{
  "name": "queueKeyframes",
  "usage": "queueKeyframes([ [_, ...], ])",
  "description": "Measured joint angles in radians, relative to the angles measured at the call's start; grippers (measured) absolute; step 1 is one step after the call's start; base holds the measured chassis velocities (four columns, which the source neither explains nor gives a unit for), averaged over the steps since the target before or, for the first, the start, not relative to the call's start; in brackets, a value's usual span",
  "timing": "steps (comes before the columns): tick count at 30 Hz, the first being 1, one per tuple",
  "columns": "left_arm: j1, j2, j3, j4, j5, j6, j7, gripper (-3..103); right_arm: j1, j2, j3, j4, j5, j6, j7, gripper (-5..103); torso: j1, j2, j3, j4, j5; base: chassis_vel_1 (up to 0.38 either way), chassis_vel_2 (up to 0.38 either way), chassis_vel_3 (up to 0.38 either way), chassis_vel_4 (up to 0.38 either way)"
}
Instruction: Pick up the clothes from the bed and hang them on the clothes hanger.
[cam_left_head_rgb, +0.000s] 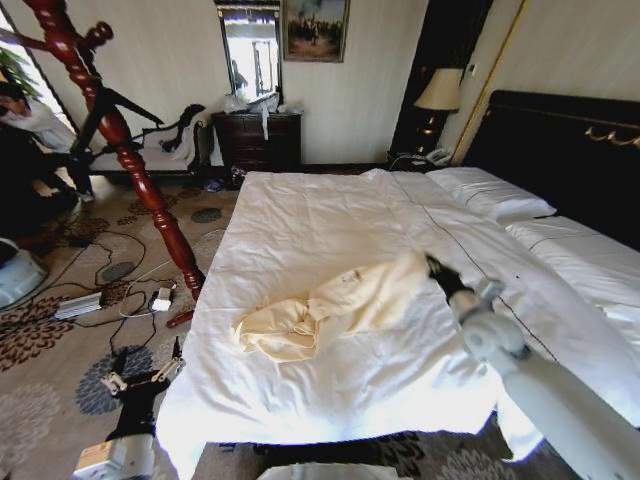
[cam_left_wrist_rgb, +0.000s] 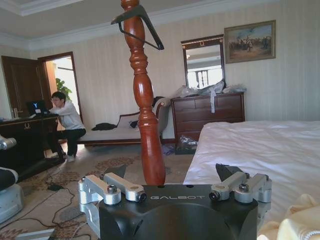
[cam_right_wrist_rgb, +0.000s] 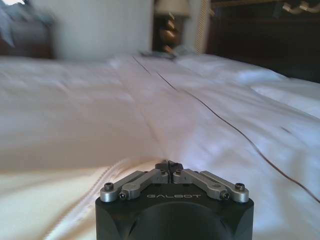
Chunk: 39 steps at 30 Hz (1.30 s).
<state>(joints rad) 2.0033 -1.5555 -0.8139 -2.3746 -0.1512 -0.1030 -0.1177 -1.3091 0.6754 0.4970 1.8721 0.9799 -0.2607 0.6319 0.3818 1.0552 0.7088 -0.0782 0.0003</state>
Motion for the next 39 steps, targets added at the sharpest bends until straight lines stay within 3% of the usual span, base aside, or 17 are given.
queueKeyframes([
  [2, 0.000, 0.000, 0.002, 0.001, 0.004, 0.000, 0.000, 100, -0.051, 0.003, 0.023, -0.018, -0.063, -0.008, 0.030, 7, 0.000, 0.000, 0.000, 0.0006, -0.0001, 0.000, 0.000, 0.000, 0.000],
  [3, 0.000, 0.001, 0.004, 0.002, 0.006, 0.000, 0.000, 100, -0.089, 0.001, 0.041, -0.018, -0.131, -0.008, 0.035, 18, 0.000, 0.000, 0.000, 0.0003, 0.0000, 0.000, 0.000, 0.000, 0.000],
  [5, 0.001, 0.001, 0.005, 0.003, 0.007, 0.000, 0.000, 100, -0.115, -0.006, 0.053, -0.012, -0.190, -0.005, 0.035, 18, 0.000, 0.000, 0.000, 0.0000, 0.0000, 0.000, 0.000, 0.000, 0.000],
  [8, 0.001, 0.002, 0.007, 0.005, 0.013, 0.000, 0.000, 100, -0.183, -0.035, 0.081, 0.019, -0.366, -0.030, 0.035, 33, 0.000, 0.000, 0.000, 0.0003, -0.0005, 0.000, 0.000, 0.000, 0.000],
  [9, 0.001, 0.001, 0.009, 0.005, 0.015, 0.000, 0.000, 100, -0.202, -0.047, 0.089, 0.022, -0.430, -0.050, 0.035, 33, 0.000, 0.000, 0.000, 0.0003, -0.0004, 0.000, 0.000, 0.000, 0.000],
  [11, 0.001, 0.001, 0.010, 0.005, 0.017, 0.000, 0.000, 100, -0.215, -0.059, 0.095, 0.022, -0.471, -0.068, 0.032, 38, 0.000, 0.000, 0.000, 0.0001, -0.0008, 0.000, 0.000, 0.000, 0.000],
  [12, 0.002, 0.001, 0.011, 0.005, 0.019, 0.000, 0.000, 100, -0.218, -0.065, 0.096, 0.022, -0.475, -0.085, 0.035, 44, 0.000, 0.000, 0.000, -0.0001, -0.0007, 0.000, 0.000, 0.000, 0.000],
  [15, 0.003, 0.000, 0.014, 0.003, 0.022, 0.000, 0.001, 100, -0.212, -0.077, 0.089, 0.067, -0.243, -0.146, 0.080, 55, 0.000, 0.000, 0.000, 0.0004, -0.0003, 0.000, 0.000, 0.000, 0.000],
  [17, 0.003, 0.000, 0.014, 0.003, 0.021, 0.000, 0.000, 100, -0.212, -0.077, 0.089, 0.071, -0.233, -0.143, 0.078, 61, 0.000, 0.000, 0.000, 0.0004, -0.0003, 0.000, 0.000, 0.000, 0.000],
  [18, 0.004, 0.000, 0.012, 0.001, 0.018, -0.002, 0.000, 100, -0.217, -0.077, 0.092, 0.106, -0.214, -0.065, -0.010, 66, 0.000, 0.000, 0.000, 0.0005, -0.0005, 0.000, 0.000, 0.000, 0.000],
  [20, 0.006, 0.003, 0.007, 0.001, 0.016, -0.004, -0.002, 100, -0.214, -0.077, 0.069, 0.127, -0.290, 0.037, -0.133, 77, 0.000, 0.000, 0.000, 0.0003, -0.0007, 0.000, 0.000, 0.000, 0.000],
  [22, 0.006, 0.004, 0.007, 0.001, 0.015, -0.004, -0.002, 100, -0.212, -0.076, 0.056, 0.127, -0.315, 0.070, -0.172, 77, 0.000, 0.000, 0.000, 0.0003, -0.0008, 0.000, 0.000, 0.000, 0.000],
  [24, 0.005, 0.004, 0.006, 0.002, 0.014, -0.004, -0.004, 100, -0.198, -0.058, -0.008, 0.116, -0.402, 0.201, -0.348, 88, 0.000, 0.000, 0.000, 0.0006, -0.0006, 0.000, 0.000, 0.000, 0.000],
  [26, 0.005, 0.002, 0.006, 0.002, 0.014, -0.004, -0.004, 100, -0.184, -0.030, -0.088, 0.091, -0.465, 0.297, -0.457, 97, 0.000, 0.000, 0.000, 0.0000, -0.0006, 0.000, 0.000, 0.000, 0.000],
  [28, 0.005, 0.002, 0.006, 0.002, 0.014, -0.003, -0.004, 100, -0.179, -0.021, -0.112, 0.082, -0.481, 0.314, -0.475, 99, 0.000, 0.000, 0.000, 0.0000, -0.0005, 0.000, 0.000, 0.000, 0.000],
  [31, 0.005, 0.002, 0.001, 0.002, 0.014, 0.001, -0.004, 100, -0.143, 0.023, -0.246, 0.031, -0.575, 0.356, -0.510, 100, 0.000, 0.000, 0.000, 0.0003, -0.0003, 0.000, 0.000, 0.000, 0.000],
  [39, 0.004, -0.005, -0.003, 0.003, 0.015, 0.004, -0.005, 100, -0.081, 0.062, -0.368, -0.007, -0.630, 0.348, -0.501, 100, 0.000, 0.000, 0.000, 0.0003, -0.0006, 0.000, 0.000, 0.000, 0.000],
])
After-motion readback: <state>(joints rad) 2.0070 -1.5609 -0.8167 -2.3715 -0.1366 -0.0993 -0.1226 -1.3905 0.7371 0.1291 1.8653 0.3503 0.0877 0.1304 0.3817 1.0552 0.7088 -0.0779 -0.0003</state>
